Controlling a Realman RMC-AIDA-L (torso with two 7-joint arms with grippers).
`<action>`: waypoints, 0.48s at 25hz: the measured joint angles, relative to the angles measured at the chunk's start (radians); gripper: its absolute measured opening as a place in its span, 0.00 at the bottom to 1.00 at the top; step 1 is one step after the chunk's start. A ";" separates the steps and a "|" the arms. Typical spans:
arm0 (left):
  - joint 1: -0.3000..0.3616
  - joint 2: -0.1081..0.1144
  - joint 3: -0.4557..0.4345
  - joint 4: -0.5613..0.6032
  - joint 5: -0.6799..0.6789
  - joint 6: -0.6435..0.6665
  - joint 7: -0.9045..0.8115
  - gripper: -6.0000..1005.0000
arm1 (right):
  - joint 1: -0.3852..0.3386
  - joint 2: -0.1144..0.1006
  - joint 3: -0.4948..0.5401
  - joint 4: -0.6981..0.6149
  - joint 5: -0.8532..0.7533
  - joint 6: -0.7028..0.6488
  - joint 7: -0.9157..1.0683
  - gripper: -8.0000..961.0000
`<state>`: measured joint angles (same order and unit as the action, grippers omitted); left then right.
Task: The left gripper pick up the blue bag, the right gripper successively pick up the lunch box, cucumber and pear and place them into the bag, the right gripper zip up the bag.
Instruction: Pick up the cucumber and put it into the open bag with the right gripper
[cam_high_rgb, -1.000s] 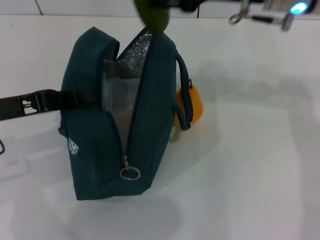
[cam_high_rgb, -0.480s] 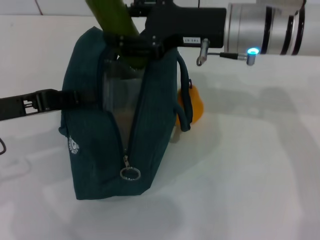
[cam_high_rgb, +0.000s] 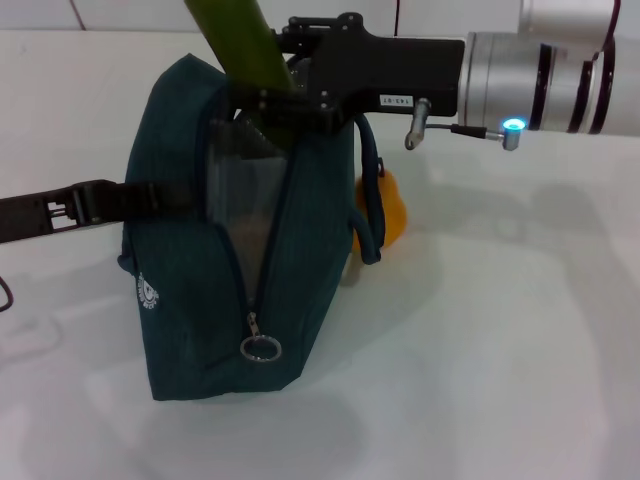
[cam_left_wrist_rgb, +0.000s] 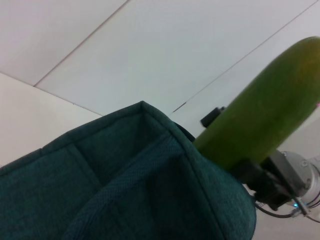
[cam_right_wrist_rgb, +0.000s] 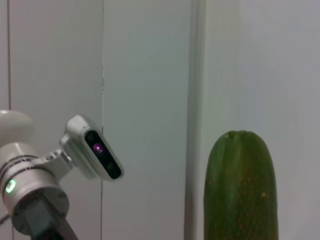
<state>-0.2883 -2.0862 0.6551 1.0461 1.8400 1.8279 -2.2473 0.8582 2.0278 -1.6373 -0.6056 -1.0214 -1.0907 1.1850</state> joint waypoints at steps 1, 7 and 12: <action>0.000 0.000 0.000 0.000 0.000 0.000 0.000 0.05 | -0.004 0.000 -0.002 0.001 -0.002 0.013 -0.007 0.66; 0.000 0.000 0.000 0.000 0.000 0.001 0.001 0.05 | -0.008 0.000 -0.014 0.012 -0.006 0.046 -0.026 0.66; 0.000 0.000 0.000 0.000 0.000 0.001 0.001 0.05 | -0.008 0.000 -0.028 0.013 -0.008 0.057 -0.026 0.67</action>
<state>-0.2884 -2.0862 0.6550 1.0461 1.8399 1.8285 -2.2459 0.8497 2.0278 -1.6649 -0.5921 -1.0295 -1.0341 1.1586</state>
